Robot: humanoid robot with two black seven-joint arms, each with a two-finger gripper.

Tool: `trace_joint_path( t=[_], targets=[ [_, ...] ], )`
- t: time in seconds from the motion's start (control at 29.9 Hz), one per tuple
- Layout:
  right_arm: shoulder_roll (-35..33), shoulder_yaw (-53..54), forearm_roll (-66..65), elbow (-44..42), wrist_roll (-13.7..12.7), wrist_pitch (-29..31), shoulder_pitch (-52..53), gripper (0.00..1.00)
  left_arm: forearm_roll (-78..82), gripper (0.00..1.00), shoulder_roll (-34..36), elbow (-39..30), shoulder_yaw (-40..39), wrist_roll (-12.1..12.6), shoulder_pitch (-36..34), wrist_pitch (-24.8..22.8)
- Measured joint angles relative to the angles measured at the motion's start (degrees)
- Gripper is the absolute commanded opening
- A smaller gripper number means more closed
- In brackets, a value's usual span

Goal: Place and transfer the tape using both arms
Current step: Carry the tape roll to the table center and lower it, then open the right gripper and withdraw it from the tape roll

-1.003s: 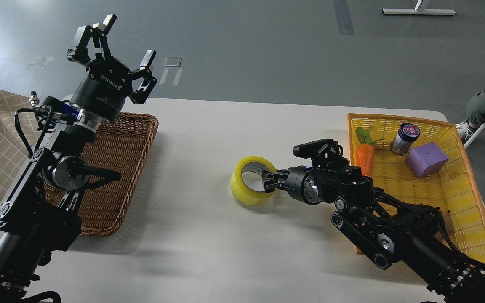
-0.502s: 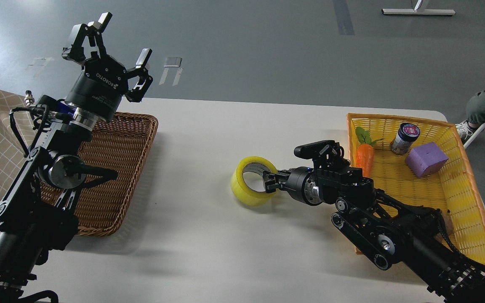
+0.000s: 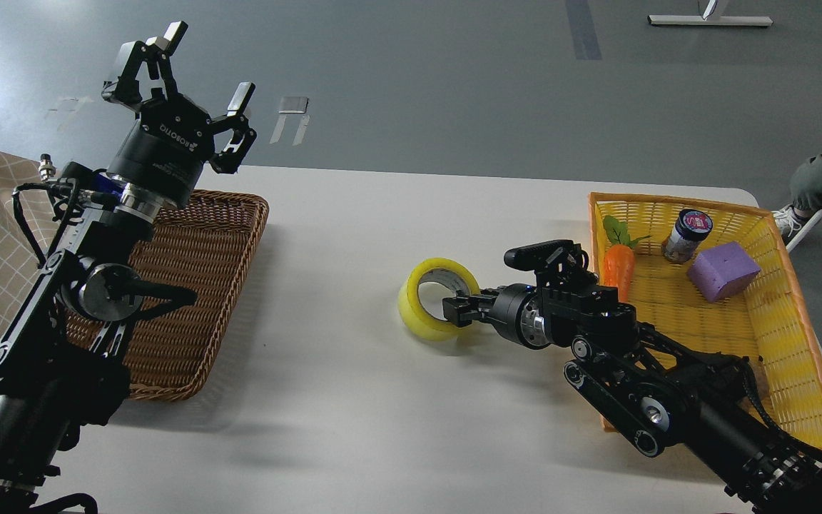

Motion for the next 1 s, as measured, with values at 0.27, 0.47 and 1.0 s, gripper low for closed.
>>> trace_joint_path(
  t=[0.27, 0.47, 1.0],
  targets=[
    [0.0, 1.1, 0.0, -2.1, -0.1, 0.0, 0.5, 0.98, 0.1, 0.98, 0.0, 0.0, -0.1, 0.0, 0.0, 0.2],
    [0.0, 5.9, 0.0, -2.2, -0.1, 0.0, 2.7, 0.98, 0.2, 0.98, -0.1, -0.2, -0.1, 0.0, 0.4, 0.5],
    [0.0, 12.9, 0.0, 5.7, -0.1, 0.0, 5.9, 0.99, 0.6, 0.98, 0.2, -1.1, 0.0, 0.3, 1.1, 0.6]
  ],
)
